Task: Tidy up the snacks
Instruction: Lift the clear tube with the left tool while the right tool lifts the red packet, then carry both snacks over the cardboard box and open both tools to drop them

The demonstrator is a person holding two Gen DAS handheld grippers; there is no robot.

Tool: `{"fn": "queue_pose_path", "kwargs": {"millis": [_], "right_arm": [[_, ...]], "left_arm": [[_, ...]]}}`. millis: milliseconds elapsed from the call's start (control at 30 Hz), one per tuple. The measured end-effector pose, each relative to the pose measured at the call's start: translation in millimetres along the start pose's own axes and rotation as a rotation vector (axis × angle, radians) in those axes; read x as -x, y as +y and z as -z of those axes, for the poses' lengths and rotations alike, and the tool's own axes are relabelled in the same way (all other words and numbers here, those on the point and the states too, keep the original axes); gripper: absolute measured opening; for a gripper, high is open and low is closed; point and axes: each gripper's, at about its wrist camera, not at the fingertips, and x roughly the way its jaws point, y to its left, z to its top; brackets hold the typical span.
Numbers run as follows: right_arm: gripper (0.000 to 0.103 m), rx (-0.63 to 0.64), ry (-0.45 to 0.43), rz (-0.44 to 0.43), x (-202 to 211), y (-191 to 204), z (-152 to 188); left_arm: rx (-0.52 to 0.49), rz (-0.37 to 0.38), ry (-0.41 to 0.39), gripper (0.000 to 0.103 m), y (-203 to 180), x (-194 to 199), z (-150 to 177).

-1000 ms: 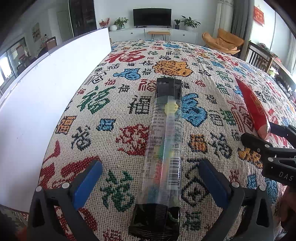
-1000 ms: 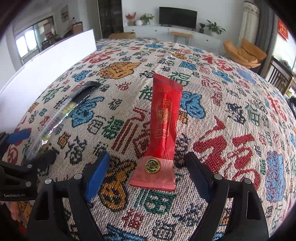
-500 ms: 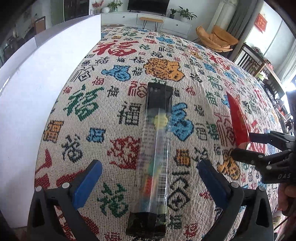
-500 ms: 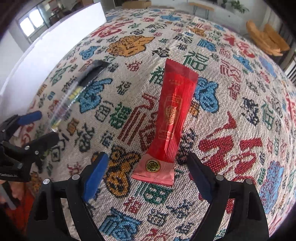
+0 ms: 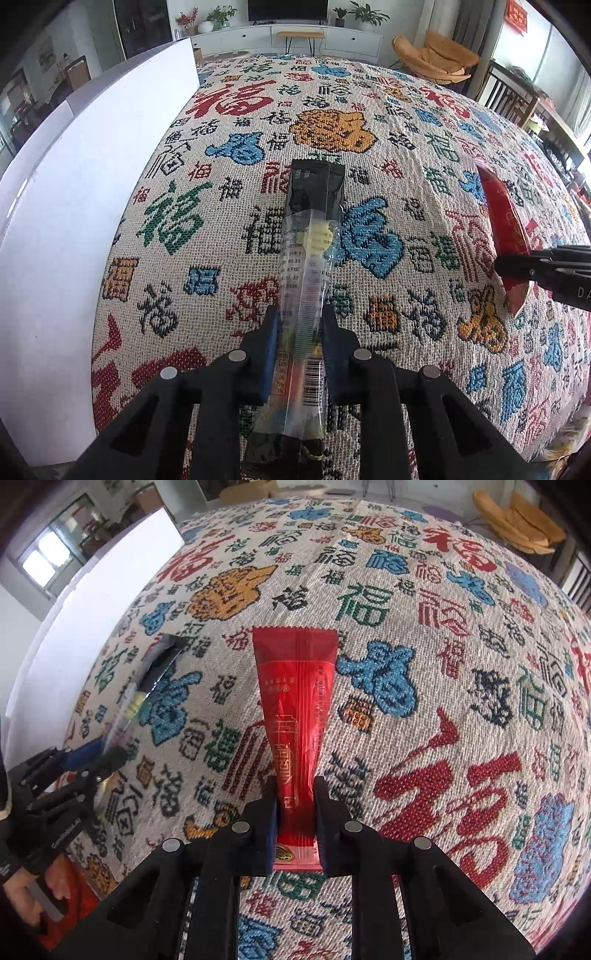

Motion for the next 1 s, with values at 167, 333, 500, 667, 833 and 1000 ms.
{"fn": "queue_pose_path", "kwargs": {"millis": [167,333,500,667,833,1000], "right_arm": [[0.017,0.004,-0.028,-0.036,18,1,27],[0.017,-0.035,-0.037,-0.155,30,6,37],[0.017,0.031,-0.081,-0.230,54,51,12],[0.017,0.178,-0.149,-0.337,83,148,-38],[0.017,0.330,-0.185,-0.426,95,267,-77],[0.042,0.417,-0.176,-0.412,69,354,-94]], "left_arm": [[0.068,0.109,-0.049,0.021,11,23,17],[0.147,0.206,-0.108,0.021,26,65,19],[0.206,0.221,-0.195,0.021,70,129,1],[0.269,0.048,-0.237,0.021,149,173,-24],[0.372,-0.139,-0.225,0.021,232,181,-26],[0.465,-0.255,-0.163,0.057,276,164,-9]]}}
